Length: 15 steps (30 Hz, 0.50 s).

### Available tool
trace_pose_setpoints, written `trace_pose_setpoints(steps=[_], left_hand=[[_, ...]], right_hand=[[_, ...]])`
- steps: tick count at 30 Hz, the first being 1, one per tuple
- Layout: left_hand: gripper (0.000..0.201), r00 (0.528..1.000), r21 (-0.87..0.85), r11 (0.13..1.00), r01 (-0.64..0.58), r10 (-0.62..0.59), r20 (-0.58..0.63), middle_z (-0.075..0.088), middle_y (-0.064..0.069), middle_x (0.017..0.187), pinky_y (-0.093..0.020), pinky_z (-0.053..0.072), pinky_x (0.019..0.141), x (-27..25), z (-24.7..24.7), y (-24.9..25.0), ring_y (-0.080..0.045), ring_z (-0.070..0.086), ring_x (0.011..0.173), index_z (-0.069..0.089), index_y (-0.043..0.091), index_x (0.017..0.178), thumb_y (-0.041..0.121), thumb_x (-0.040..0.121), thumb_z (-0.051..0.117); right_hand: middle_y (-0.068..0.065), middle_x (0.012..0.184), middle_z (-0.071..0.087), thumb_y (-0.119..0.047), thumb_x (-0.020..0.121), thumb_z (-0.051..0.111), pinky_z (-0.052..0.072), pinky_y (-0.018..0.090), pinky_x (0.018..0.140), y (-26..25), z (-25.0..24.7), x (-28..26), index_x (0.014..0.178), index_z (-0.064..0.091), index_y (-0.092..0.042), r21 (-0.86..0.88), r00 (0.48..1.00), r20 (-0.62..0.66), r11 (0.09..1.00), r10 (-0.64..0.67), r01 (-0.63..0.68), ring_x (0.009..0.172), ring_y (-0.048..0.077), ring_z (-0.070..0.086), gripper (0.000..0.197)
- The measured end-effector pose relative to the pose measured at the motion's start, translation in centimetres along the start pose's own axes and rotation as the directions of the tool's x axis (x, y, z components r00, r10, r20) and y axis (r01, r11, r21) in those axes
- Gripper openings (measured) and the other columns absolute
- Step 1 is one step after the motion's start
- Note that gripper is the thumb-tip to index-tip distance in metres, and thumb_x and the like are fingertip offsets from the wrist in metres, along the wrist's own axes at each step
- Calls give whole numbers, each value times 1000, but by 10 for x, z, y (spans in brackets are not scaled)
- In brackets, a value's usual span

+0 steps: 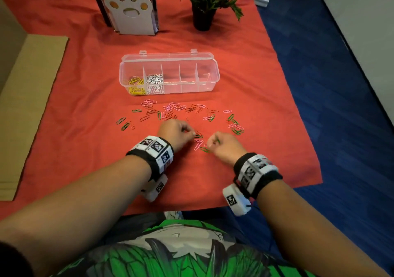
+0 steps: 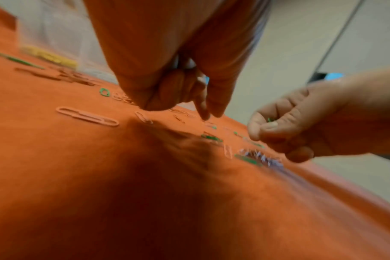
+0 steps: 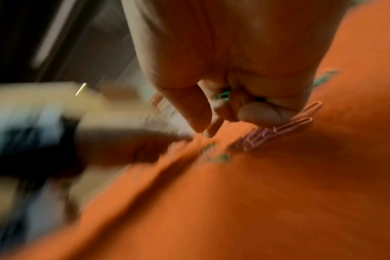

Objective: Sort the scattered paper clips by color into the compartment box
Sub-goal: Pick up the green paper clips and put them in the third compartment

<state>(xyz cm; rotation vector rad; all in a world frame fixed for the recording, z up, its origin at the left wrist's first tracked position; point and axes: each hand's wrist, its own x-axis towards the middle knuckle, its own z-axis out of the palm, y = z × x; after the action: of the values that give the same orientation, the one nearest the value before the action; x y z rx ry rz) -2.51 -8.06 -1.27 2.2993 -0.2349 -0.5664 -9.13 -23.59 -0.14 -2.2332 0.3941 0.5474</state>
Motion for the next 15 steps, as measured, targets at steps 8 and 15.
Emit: trace_pose_setpoints(steps=[8,15], left_hand=[[21,986,344,924,-167,159,52,65,-11,95,-27,43,81,3,10,0,-26,59,92,70,17,99,23,79,65],[10,987,338,928,-156,131,94,66,-11,90,-27,41,77,4,10,4,-26,59,88,68,11,82,16,78,60]], right_hand=[[15,112,50,-5,87,38,45,43,85,-2,32,-11,109,48,-6,-649,956,-85,744,-281,161,103,35,51,24],[17,109,53,-7,88,39,41,39,85,-1,22,1,104,53,-4,-545,969,-1,812,-247,206,101,33,53,22]])
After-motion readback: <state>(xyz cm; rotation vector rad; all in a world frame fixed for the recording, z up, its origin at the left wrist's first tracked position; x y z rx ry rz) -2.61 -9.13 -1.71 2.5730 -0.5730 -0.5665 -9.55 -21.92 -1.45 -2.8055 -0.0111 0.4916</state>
